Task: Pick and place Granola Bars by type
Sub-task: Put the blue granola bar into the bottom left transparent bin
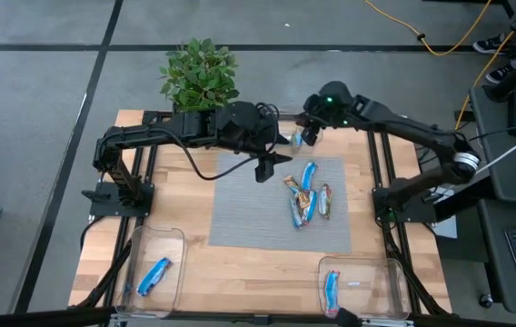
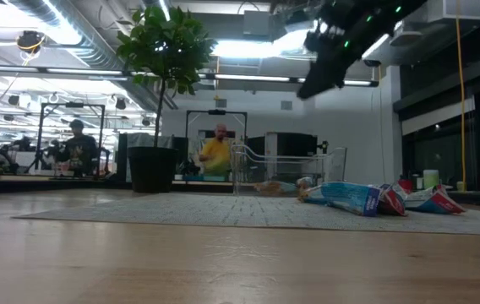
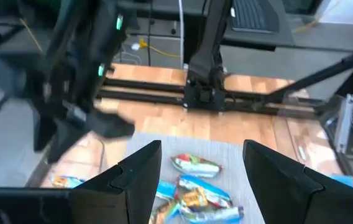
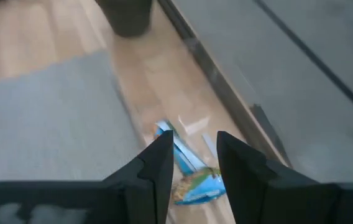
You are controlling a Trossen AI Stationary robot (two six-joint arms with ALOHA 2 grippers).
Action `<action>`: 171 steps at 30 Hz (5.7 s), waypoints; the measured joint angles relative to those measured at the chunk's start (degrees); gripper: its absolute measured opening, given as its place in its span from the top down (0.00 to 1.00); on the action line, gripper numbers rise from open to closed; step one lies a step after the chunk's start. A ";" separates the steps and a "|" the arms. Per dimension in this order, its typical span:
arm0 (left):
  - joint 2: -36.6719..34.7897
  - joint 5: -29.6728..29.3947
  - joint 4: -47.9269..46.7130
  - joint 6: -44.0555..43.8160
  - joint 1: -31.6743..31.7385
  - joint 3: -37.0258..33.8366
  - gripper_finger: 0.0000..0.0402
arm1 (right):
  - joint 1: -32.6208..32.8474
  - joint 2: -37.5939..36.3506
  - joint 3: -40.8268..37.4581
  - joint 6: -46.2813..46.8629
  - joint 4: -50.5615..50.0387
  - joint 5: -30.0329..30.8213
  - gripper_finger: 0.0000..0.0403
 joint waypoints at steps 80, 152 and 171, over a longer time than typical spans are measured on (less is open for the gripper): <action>32.72 0.12 8.35 44.67 -7.39 -7.06 0.56 | 37.14 -43.45 -23.12 16.46 -1.06 19.10 0.69; 31.67 0.49 1.65 34.60 -5.55 0.44 0.55 | 37.12 -43.45 -23.12 16.03 -2.91 19.10 0.69; 34.03 1.97 2.92 33.27 -5.66 0.44 0.58 | 37.13 -43.45 -23.12 16.09 -4.06 19.12 0.69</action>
